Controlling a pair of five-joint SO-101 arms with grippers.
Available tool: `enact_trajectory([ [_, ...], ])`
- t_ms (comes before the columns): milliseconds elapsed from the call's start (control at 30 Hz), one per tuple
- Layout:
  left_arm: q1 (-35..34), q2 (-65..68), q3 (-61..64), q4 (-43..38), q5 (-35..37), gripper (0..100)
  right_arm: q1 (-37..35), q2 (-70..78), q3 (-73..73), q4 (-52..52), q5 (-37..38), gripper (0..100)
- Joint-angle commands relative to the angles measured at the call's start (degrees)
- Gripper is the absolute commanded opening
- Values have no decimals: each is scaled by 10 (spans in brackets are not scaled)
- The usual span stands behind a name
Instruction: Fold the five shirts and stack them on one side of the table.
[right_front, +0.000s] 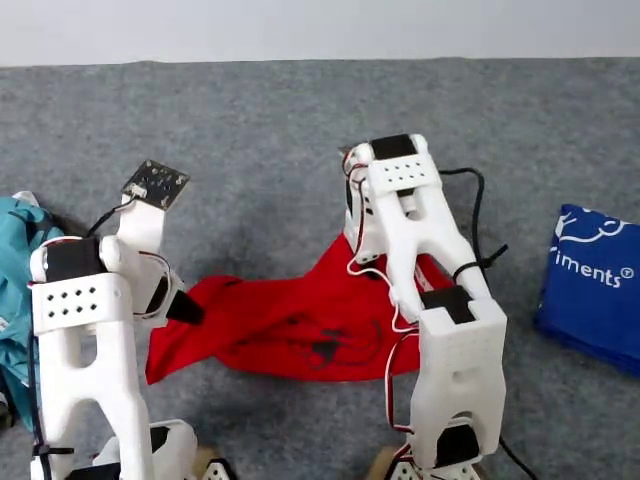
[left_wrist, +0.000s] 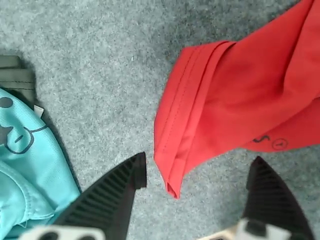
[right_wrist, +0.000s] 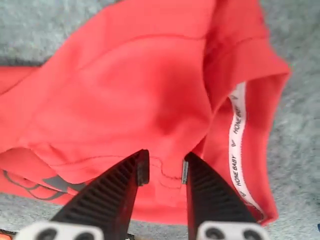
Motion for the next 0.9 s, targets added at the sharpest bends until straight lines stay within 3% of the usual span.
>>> enact_trajectory([
  [0,-3,-2,-2,-7,-4,317,-7,-10,-25,22,5,114],
  [867,-4,-6,14,-7,-4,316,29,44,-22,27,4,110],
])
